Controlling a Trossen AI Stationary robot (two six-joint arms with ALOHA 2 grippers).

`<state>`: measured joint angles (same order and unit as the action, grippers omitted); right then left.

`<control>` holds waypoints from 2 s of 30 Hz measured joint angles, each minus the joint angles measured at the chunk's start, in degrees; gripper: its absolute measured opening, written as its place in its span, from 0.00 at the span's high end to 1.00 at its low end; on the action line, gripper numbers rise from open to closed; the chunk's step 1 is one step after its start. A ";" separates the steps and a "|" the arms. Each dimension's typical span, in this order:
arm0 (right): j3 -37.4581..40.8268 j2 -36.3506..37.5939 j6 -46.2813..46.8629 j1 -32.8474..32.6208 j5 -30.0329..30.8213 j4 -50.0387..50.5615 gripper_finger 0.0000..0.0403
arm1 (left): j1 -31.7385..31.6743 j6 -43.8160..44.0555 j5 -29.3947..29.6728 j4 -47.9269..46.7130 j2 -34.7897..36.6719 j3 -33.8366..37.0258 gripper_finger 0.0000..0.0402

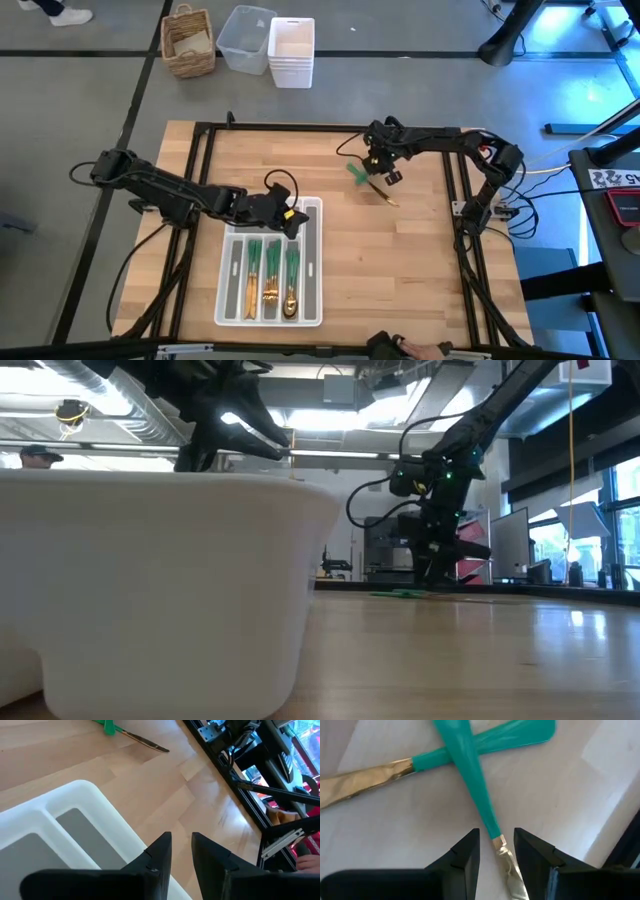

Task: Sort silverware
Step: Put the table knife in the silverware tray

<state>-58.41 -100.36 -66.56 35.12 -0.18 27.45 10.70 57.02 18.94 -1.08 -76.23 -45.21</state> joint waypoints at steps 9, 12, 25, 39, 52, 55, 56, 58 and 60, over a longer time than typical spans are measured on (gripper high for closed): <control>-0.18 -2.95 0.11 2.87 -4.60 -0.26 0.70 | 0.02 0.00 0.00 0.00 0.00 0.00 0.83; -0.33 -4.72 0.13 2.83 -4.47 -0.32 0.70 | 0.02 0.26 -0.02 -0.01 0.00 0.00 0.83; -0.39 -5.66 7.50 2.73 -4.78 4.15 0.90 | 0.02 -0.24 -0.02 0.00 0.00 0.00 0.83; -3.88 -6.03 21.64 2.79 -6.82 9.27 0.94 | 0.02 -0.31 -0.04 -0.03 0.00 0.00 0.83; -15.60 -6.15 24.54 2.71 -9.03 25.62 0.94 | -0.40 -1.53 -0.05 -0.03 0.00 0.00 0.83; -16.85 -6.10 27.24 2.73 -12.10 29.44 0.93 | -1.41 -1.56 -0.06 -0.03 0.00 0.00 0.83; -17.27 -6.10 28.05 2.72 -13.34 30.28 0.93 | -1.85 -1.56 -0.05 -0.03 0.00 0.00 0.83; -18.41 -6.09 30.53 2.71 -17.01 31.94 0.93 | -2.88 -1.90 -0.07 -0.03 0.00 0.00 0.83; -19.24 -6.08 33.91 2.71 -21.64 33.74 0.93 | -4.15 -2.61 -0.24 -0.03 0.03 0.00 0.83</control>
<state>-77.65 -106.43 -32.65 37.82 -21.82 61.19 6.55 54.41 18.70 -1.10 -76.19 -45.21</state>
